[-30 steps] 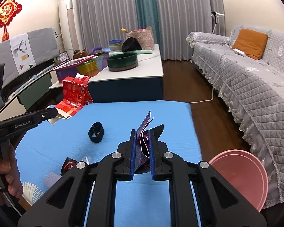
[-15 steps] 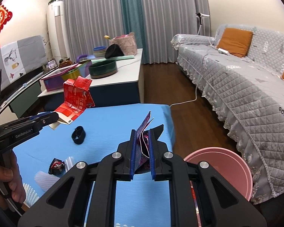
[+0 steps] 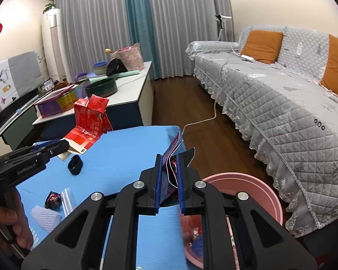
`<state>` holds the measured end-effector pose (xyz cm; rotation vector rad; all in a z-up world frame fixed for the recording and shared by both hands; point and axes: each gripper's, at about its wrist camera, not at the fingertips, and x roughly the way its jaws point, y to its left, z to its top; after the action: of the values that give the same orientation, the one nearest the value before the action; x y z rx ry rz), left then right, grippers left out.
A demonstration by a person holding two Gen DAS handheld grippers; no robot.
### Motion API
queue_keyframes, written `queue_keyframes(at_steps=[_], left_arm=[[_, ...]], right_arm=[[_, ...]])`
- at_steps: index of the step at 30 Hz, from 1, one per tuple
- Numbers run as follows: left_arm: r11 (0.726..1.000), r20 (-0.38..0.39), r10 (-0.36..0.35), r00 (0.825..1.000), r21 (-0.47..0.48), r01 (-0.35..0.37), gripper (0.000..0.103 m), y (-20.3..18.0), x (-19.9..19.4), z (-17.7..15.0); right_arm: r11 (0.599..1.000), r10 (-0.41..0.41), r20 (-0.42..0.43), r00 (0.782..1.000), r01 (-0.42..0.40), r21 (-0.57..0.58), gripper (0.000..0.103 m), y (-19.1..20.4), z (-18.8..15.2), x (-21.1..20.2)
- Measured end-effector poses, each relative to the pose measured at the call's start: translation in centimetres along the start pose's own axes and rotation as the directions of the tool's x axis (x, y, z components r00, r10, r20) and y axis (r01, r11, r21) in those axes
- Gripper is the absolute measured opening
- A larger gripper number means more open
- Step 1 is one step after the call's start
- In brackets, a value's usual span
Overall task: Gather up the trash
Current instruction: 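Carry carton over bucket with left tool while right tool carries pink packet, then open both tools to drop the carton and pink packet into the bucket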
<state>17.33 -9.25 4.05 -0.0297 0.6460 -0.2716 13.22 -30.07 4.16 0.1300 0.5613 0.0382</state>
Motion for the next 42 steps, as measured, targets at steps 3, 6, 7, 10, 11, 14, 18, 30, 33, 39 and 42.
queue_keyframes(at_steps=[3, 6, 7, 10, 11, 14, 18, 30, 33, 39, 42], left_arm=[[1.0, -0.002, -0.02, 1.0, 0.016, 0.02, 0.023, -1.1, 0.3, -0.1], [0.999, -0.007, -0.039, 0.999, 0.024, 0.039, 0.023, -2.1, 0.6, -0.1], [0.999, -0.009, -0.045, 0.999, 0.027, 0.045, 0.023, -2.4, 0.7, -0.1], [0.997, -0.011, -0.066, 0.998, 0.036, 0.066, 0.023, -3.6, 1.0, 0.0], [0.996, -0.012, -0.074, 0.997, 0.039, 0.074, 0.023, -4.1, 1.1, 0.1], [0.994, -0.017, -0.098, 0.995, 0.055, 0.098, 0.023, -5.6, 1.6, 0.2], [0.99, -0.027, -0.115, 0.993, 0.083, 0.117, 0.023, -7.3, 2.3, 0.0], [0.97, -0.093, -0.169, 0.981, 0.158, 0.182, 0.023, -12.1, 4.4, -1.5], [0.966, -0.106, -0.175, 0.979, 0.174, 0.192, 0.023, -13.0, 4.8, -1.9], [0.954, -0.149, -0.22, 0.964, 0.171, 0.244, 0.024, -14.2, 5.8, -2.0], [0.945, -0.186, -0.243, 0.952, 0.178, 0.276, 0.038, -14.8, 6.4, -2.2]], right_arm=[[1.0, -0.02, 0.005, 1.0, 0.02, 0.014, 0.013, -1.3, 0.1, -0.3], [0.999, -0.039, 0.008, 0.999, 0.038, 0.032, 0.013, -2.6, 0.1, -0.6], [0.998, -0.047, 0.008, 0.999, 0.046, 0.038, 0.013, -3.0, 0.1, -0.7], [0.996, -0.066, 0.007, 0.998, 0.065, 0.053, 0.013, -4.2, 0.0, -1.0], [0.996, -0.073, 0.007, 0.997, 0.072, 0.059, 0.013, -4.7, 0.0, -1.1], [0.994, -0.089, 0.004, 0.996, 0.089, 0.071, 0.013, -5.8, -0.2, -1.2], [0.99, -0.115, -0.004, 0.993, 0.115, 0.086, 0.013, -7.3, -0.5, -1.4], [0.979, -0.166, -0.053, 0.985, 0.171, 0.108, 0.013, -10.9, -2.2, -1.2], [0.978, -0.171, -0.061, 0.983, 0.177, 0.111, 0.013, -11.5, -2.4, -1.2], [0.979, -0.165, -0.084, 0.983, 0.174, 0.106, 0.016, -12.2, -2.8, -0.8], [0.976, -0.174, -0.12, 0.977, 0.187, 0.108, 0.026, -12.4, -3.2, -0.1]])
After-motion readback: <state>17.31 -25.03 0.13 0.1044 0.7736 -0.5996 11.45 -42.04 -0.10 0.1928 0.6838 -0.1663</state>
